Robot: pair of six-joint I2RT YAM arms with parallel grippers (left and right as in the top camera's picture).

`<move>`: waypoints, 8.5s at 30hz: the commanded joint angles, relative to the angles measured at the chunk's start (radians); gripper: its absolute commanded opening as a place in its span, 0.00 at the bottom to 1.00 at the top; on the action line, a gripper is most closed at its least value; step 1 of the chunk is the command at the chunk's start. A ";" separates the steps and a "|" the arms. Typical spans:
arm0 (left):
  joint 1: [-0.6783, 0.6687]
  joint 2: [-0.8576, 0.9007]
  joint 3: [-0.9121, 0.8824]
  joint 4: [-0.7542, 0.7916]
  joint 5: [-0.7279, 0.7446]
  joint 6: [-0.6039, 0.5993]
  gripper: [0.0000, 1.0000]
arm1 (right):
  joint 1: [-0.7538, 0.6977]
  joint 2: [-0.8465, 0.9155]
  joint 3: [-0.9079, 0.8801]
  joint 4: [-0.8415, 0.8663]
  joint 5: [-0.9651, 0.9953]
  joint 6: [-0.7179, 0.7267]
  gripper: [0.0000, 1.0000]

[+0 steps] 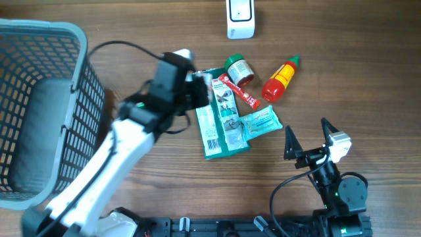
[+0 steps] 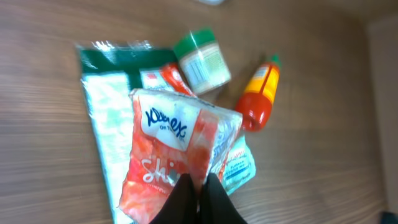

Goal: Scan the item barcode
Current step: 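Carry the tissue pack out and drop it near the right gripper, then retract the left arm and grasp the tissue pack with the right gripper, then lift the tissue pack and hold it over the white scanner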

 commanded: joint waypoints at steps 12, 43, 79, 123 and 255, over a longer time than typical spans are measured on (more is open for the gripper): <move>-0.323 0.430 -0.009 0.449 0.261 -0.416 0.04 | -0.001 -0.001 -0.001 0.003 0.006 -0.012 1.00; -0.066 -0.348 -0.004 0.473 -0.820 0.317 0.44 | -0.001 -0.001 -0.001 0.003 0.006 -0.012 1.00; 0.463 -1.089 -0.057 0.058 -0.343 0.480 0.83 | -0.001 0.001 -0.001 0.033 -0.437 1.054 1.00; 0.539 -1.199 -0.246 -0.410 -0.184 0.433 1.00 | -0.002 1.108 0.563 -0.592 0.058 0.772 0.85; 0.539 -1.199 -0.247 -0.609 -0.184 0.433 1.00 | 0.134 2.313 1.672 0.454 0.249 0.095 0.05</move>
